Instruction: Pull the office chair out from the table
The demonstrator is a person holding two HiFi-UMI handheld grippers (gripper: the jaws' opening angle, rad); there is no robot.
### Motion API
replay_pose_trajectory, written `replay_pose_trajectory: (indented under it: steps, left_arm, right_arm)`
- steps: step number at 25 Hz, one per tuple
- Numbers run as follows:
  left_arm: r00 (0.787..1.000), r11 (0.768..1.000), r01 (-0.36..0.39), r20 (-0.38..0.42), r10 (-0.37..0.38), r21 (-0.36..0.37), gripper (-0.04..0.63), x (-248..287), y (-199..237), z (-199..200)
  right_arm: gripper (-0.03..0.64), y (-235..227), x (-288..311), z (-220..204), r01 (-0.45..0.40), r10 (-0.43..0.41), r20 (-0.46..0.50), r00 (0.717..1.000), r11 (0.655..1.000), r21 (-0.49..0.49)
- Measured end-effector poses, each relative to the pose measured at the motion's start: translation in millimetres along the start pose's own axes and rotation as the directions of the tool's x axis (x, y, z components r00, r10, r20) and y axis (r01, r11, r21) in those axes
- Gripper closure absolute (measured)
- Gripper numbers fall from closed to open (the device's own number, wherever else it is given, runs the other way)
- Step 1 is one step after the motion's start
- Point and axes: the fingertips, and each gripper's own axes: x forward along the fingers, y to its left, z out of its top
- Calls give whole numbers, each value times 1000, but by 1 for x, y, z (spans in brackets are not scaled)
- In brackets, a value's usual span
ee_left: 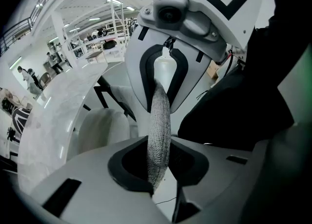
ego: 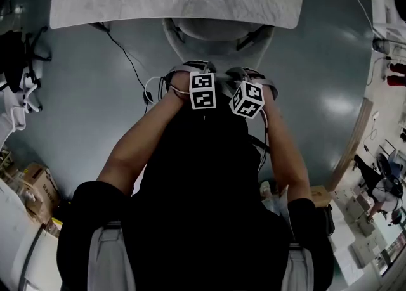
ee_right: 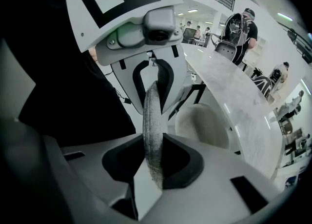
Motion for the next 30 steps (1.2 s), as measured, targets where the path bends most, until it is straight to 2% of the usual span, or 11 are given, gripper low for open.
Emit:
replay_pose_trajectory:
  steps: [23,30]
  left_arm:
    - [998,999,-14,-55,12,-43,509,-3,-86,-13]
    - [998,998,-35,-54,32,-54,511,-3,-116,-12]
  right_arm:
    - [523,90,-6,4,-52,52,31,998,999,-10]
    - [526,120,-11,0,-49,50,27,998,998,-42]
